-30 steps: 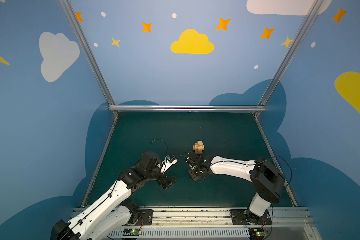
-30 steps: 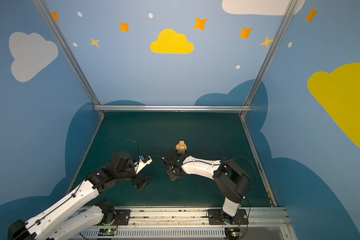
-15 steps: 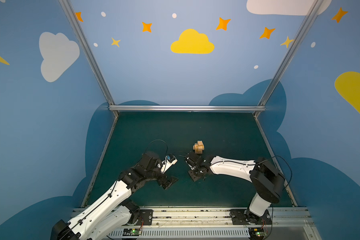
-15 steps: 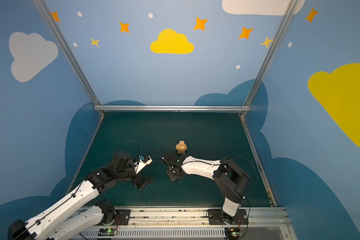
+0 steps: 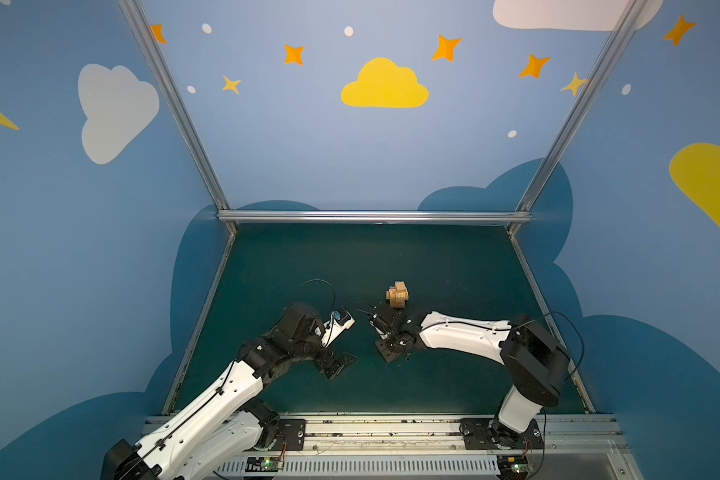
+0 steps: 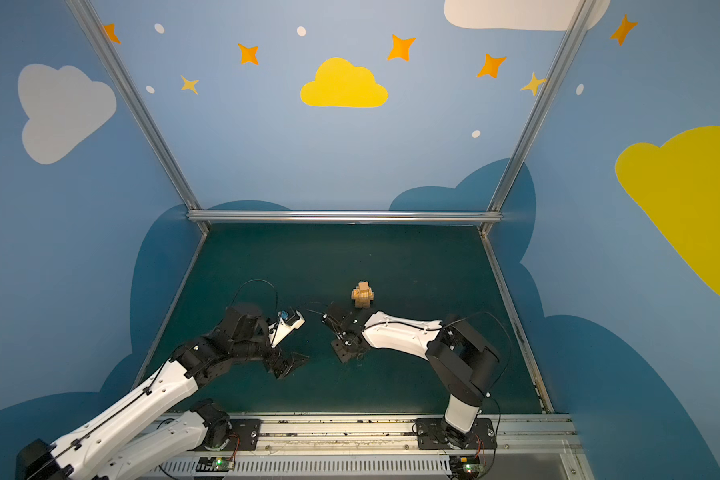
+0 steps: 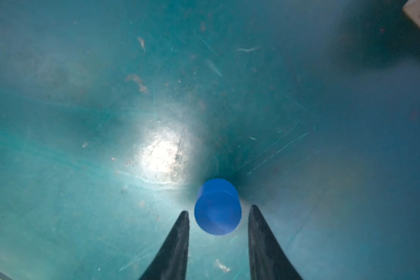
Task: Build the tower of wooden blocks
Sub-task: 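Close the right gripper on the blue disc and hold it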
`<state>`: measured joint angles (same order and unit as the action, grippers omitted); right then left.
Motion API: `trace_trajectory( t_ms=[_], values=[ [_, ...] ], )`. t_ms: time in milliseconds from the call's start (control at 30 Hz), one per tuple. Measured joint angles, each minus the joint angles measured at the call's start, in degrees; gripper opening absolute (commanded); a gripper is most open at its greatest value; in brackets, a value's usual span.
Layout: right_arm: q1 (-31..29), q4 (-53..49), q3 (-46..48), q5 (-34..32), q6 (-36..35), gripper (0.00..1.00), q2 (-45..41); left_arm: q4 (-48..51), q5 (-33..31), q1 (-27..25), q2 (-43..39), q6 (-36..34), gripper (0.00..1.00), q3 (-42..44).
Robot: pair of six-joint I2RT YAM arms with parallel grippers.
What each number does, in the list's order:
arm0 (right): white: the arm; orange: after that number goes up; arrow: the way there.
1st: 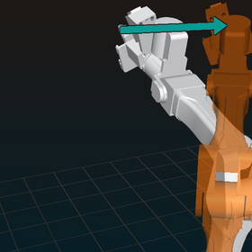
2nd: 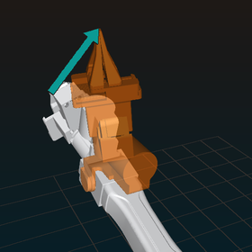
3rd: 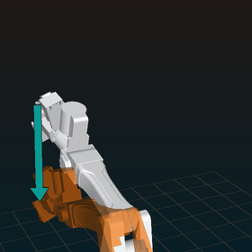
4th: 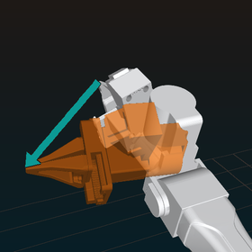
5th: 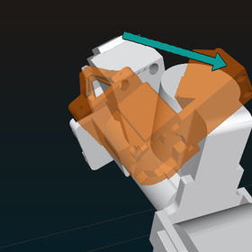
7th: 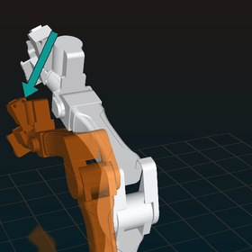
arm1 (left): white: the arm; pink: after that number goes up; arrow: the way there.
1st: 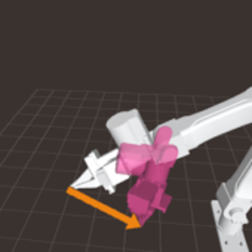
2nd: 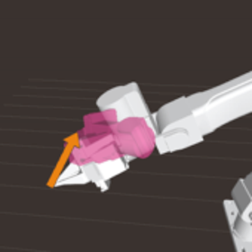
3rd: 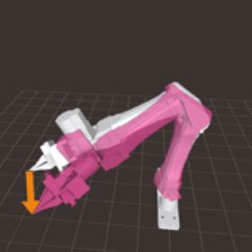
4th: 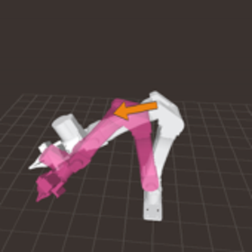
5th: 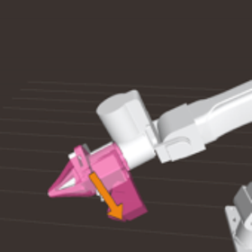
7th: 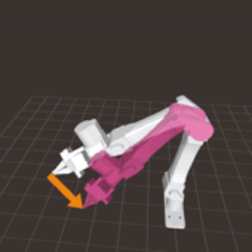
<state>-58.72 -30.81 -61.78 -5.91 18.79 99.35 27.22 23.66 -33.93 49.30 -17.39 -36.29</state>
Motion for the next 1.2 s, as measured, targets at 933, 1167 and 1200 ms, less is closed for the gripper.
trace_trajectory(
  t_ms=[933, 1167, 1200],
  values=[
    [0.0, 0.0, -0.7, 0.0, 0.0, 0.30, 1.7, 0.0, 0.0, 0.0, 0.0, -0.2, 1.00, 0.0],
    [0.0, 0.0, -0.7, 0.0, 0.0, 0.27, 1.8, 0.0, 0.0, 0.0, 0.0, -0.2, 1.00, 0.0],
    [0.0, 0.0, -0.7, 0.0, 0.0, 0.27, 1.8, 0.0, 0.0, 0.0, 0.0, -0.2, 1.00, 0.0]
  ],
)
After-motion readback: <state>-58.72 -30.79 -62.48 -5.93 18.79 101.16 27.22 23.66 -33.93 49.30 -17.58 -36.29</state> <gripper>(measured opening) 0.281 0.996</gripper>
